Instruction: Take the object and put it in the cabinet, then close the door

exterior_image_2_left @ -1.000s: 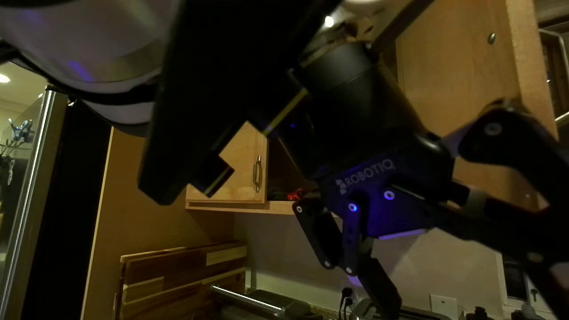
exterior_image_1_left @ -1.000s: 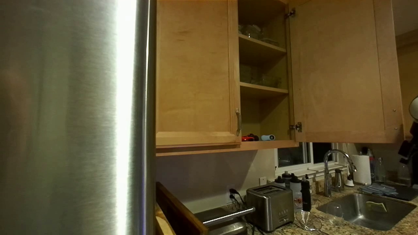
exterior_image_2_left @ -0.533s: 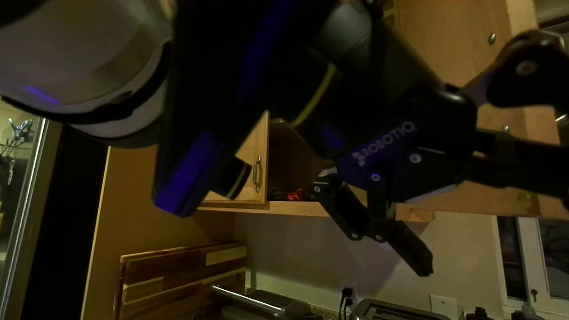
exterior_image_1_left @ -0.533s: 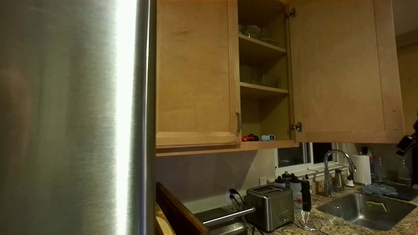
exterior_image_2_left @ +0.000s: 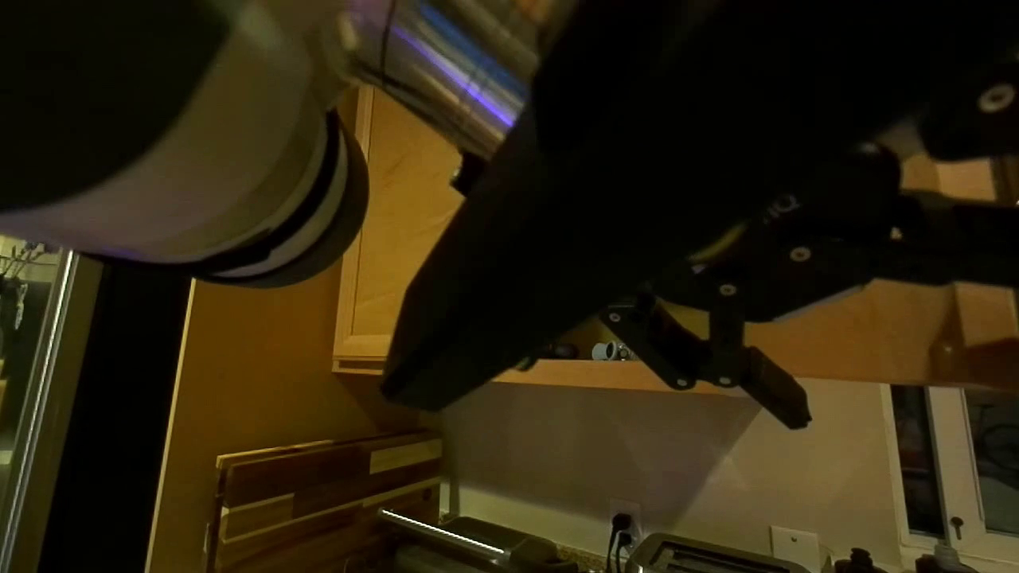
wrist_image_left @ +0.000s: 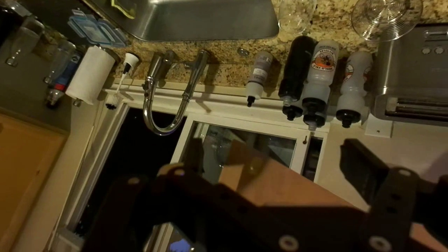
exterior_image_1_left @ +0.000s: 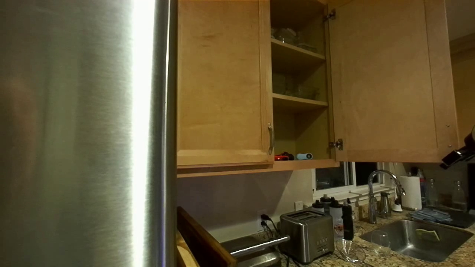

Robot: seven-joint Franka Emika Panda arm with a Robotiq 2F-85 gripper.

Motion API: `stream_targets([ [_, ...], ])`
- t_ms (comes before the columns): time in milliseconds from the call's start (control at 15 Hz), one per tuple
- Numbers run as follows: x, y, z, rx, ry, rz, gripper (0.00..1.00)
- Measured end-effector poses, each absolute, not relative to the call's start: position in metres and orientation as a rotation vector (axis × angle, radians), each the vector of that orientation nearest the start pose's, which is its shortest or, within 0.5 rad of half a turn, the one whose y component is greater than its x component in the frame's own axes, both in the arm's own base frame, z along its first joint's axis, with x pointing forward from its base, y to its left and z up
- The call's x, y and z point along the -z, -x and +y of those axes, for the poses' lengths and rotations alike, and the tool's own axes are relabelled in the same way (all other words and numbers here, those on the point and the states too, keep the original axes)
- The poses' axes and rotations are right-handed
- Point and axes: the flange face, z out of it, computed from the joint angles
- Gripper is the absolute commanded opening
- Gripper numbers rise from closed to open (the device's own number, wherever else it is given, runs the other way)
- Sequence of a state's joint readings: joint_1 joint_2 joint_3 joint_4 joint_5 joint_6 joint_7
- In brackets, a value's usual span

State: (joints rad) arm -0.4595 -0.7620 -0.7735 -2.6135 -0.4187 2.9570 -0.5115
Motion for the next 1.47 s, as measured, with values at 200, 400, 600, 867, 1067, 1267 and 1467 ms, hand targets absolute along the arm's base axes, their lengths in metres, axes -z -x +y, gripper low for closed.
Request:
stream_targets([
  [200, -0.535, -0.133, -0.402, -1.107, -2.322, -0.484, 1.00],
  [400, -0.534, -0.136, -0.402, -1.106, -2.327, -0.436, 1.00],
  [600, -0.531, -0.140, -0.391, -1.097, -2.338, -0.377, 1.00],
  [867, -0.527, -0.135, -0.369, -1.067, -2.343, -0.251, 1.00],
  [1067, -0.528, -0.132, -0.347, -1.024, -2.364, -0.157, 1.00],
  [1267, -0.530, -0.133, -0.320, -0.988, -2.391, -0.069, 1.00],
  [1467, -0.541, -0.133, -0.298, -0.940, -2.431, 0.017, 1.00],
])
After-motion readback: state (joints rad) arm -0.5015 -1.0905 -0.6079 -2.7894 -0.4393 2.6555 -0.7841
